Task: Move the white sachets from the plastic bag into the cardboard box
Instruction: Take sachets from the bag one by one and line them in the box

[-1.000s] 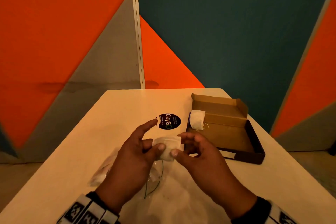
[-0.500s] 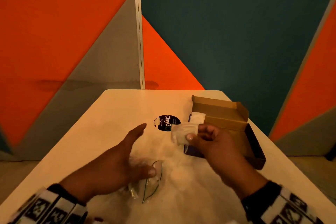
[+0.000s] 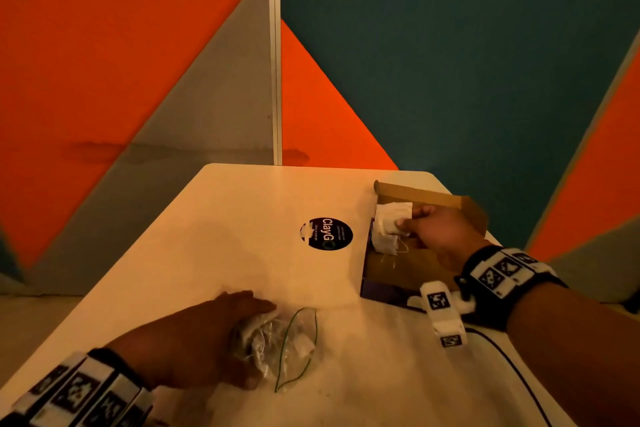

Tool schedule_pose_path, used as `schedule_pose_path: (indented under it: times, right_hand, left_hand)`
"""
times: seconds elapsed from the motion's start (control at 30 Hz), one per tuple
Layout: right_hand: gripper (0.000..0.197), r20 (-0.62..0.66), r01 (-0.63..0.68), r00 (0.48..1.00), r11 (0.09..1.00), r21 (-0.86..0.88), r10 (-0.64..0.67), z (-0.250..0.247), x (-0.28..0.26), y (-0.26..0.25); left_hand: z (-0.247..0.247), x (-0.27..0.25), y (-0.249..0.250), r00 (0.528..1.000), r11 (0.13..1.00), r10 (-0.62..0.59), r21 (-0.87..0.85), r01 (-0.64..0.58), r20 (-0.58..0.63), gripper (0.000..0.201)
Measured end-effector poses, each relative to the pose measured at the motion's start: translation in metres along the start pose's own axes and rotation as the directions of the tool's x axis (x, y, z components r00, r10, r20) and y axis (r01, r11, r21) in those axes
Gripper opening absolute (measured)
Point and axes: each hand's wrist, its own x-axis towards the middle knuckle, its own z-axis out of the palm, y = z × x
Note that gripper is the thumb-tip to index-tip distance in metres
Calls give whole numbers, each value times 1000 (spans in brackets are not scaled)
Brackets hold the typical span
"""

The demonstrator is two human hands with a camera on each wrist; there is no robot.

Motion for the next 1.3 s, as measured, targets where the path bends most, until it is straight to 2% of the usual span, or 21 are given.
schedule_pose_path:
  times: [0.07, 0.13, 0.37, 0.53, 0.63, 0.73, 0.8, 0.87, 0.97, 1.07, 1.13, 1.2, 1.27, 1.3]
  right_hand:
    - [19, 7, -11, 1000, 1000, -16, 12, 8, 9, 3]
    - [17, 45, -25, 999, 998, -56, 28, 16, 15, 7]
    - [9, 47, -62, 996, 947, -315, 80, 25, 37, 25]
    - [6, 28, -34, 998, 930, -365, 48, 25, 45, 38]
    - [8, 27, -21, 999, 919, -393, 34, 26, 46, 39]
    - [5, 28, 1, 1000, 913, -409, 11, 28, 49, 41]
    - [7, 24, 26, 1000, 899, -436, -17, 29, 48, 41]
    - [11, 8, 45, 999, 884, -465, -46, 31, 50, 44]
    - [9, 6, 54, 998, 864, -501, -59, 31, 49, 44]
    - [11, 3, 21, 1000, 908, -418, -22, 26, 50, 43]
    - [28, -17, -32, 999, 947, -321, 28, 22, 51, 44]
    - [34, -45, -50, 998, 959, -279, 39, 15, 51, 44]
    - [27, -80, -21, 997, 949, -314, -4, 11, 35, 30]
    - [22, -90, 39, 993, 926, -377, -78, 9, 23, 20]
  left_hand:
    - [-2, 0, 4, 999, 999, 30, -22, -30, -26, 67]
    - [-5, 1, 4, 998, 1000, 15, -25, -17, -53, 56]
    - [-3, 6, -10, 994, 998, -58, 8, 59, -98, 73]
    - [-6, 5, -14, 990, 995, -85, -52, 80, -112, 55]
    - [-8, 5, -12, 991, 995, -82, -62, 76, -108, 54]
    - [-8, 4, -8, 996, 997, -65, -53, 62, -52, 68]
    - [-7, 2, -8, 1000, 999, -13, 43, 13, -7, 85]
    - [-7, 1, -8, 1000, 987, 8, 158, -8, 3, 91]
    - [-6, 2, -7, 999, 981, -8, 195, 18, -53, 75]
    - [-2, 5, -9, 996, 991, -29, 128, 40, -86, 66]
    - [-1, 6, -10, 995, 991, -52, 120, 62, -85, 67]
    - [1, 7, -11, 994, 988, -43, 142, 57, -103, 67]
    - [2, 6, -11, 991, 989, -28, 139, 46, -130, 58]
    - [2, 6, -10, 990, 990, -19, 137, 38, -139, 53]
